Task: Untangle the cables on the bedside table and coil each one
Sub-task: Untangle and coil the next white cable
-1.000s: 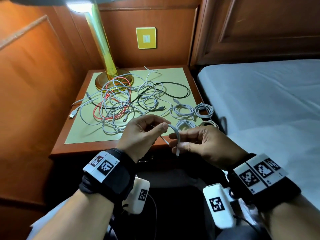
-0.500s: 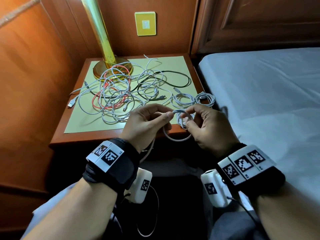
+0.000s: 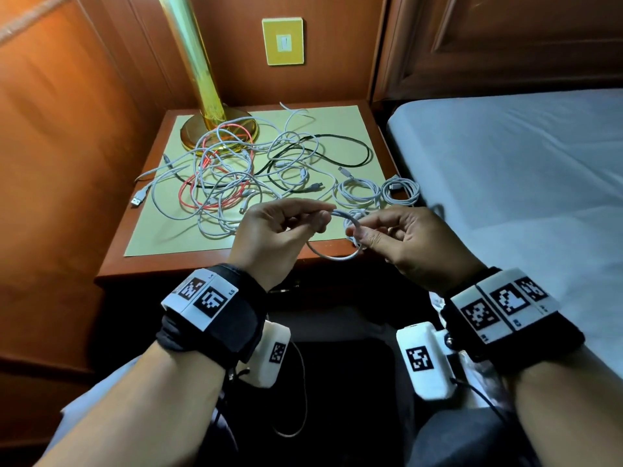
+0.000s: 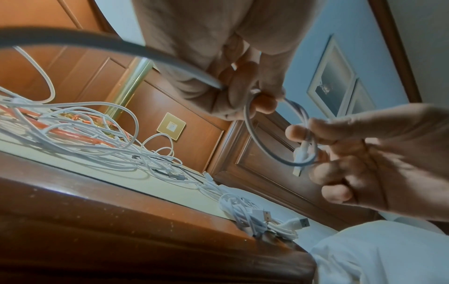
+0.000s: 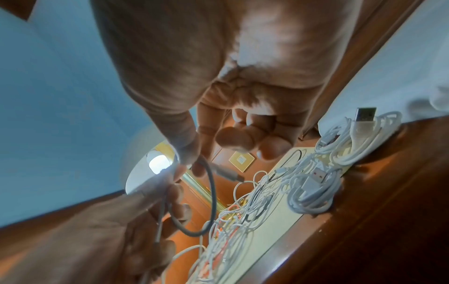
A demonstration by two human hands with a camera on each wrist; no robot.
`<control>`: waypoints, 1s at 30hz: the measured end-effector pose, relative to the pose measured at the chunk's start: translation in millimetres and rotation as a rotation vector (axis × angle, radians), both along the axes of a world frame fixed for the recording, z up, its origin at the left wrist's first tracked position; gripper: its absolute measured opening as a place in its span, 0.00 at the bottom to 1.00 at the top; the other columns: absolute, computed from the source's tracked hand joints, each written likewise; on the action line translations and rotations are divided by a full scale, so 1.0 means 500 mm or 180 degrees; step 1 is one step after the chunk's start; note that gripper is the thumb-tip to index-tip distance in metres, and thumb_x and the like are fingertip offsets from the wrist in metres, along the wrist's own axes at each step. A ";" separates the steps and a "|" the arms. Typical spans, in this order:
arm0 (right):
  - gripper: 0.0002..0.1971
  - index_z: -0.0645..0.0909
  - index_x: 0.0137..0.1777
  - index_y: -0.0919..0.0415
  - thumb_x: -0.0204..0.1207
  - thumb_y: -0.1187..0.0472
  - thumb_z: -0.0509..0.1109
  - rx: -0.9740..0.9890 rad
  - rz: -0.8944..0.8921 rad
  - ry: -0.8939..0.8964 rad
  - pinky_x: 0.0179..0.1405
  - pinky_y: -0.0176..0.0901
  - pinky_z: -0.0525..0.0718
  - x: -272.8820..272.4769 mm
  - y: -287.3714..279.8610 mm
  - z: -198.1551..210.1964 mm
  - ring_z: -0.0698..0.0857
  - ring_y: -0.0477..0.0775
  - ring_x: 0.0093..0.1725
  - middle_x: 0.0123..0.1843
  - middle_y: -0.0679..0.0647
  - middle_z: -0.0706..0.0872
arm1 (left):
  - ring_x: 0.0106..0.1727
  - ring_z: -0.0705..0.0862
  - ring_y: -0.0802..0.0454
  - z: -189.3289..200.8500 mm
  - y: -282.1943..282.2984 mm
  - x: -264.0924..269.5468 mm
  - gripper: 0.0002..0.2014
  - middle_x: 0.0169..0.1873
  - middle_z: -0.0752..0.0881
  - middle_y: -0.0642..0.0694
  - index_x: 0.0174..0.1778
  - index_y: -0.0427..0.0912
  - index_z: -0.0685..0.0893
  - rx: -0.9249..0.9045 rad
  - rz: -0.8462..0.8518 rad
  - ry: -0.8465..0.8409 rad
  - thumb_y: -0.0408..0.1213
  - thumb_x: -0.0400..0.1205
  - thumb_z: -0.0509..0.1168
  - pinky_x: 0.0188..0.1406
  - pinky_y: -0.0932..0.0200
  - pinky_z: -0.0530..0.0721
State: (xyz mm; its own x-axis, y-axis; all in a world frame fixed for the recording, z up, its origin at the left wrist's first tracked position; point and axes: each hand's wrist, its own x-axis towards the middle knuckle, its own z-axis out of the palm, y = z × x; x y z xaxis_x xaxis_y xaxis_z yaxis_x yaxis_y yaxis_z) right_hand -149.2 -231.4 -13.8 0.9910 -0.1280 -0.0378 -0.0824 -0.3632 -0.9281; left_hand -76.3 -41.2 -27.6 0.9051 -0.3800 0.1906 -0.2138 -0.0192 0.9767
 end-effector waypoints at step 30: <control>0.13 0.75 0.35 0.54 0.82 0.55 0.59 0.3472 -0.0714 -0.0155 0.32 0.42 0.62 -0.009 -0.086 0.061 0.56 0.44 0.20 0.31 0.45 0.64 | 0.35 0.81 0.57 0.038 0.052 0.025 0.03 0.36 0.85 0.37 0.48 0.34 0.87 -0.0001 -0.0092 -0.0492 0.25 0.80 0.72 0.36 0.69 0.78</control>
State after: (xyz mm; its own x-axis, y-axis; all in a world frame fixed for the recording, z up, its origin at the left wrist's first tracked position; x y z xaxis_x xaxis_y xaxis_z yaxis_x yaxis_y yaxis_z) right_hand -153.7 -274.6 16.9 0.9531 -0.2262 -0.2009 0.0014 0.6673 -0.7448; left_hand -63.7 -15.2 -8.8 0.8538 -0.4053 0.3268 -0.3619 -0.0107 0.9322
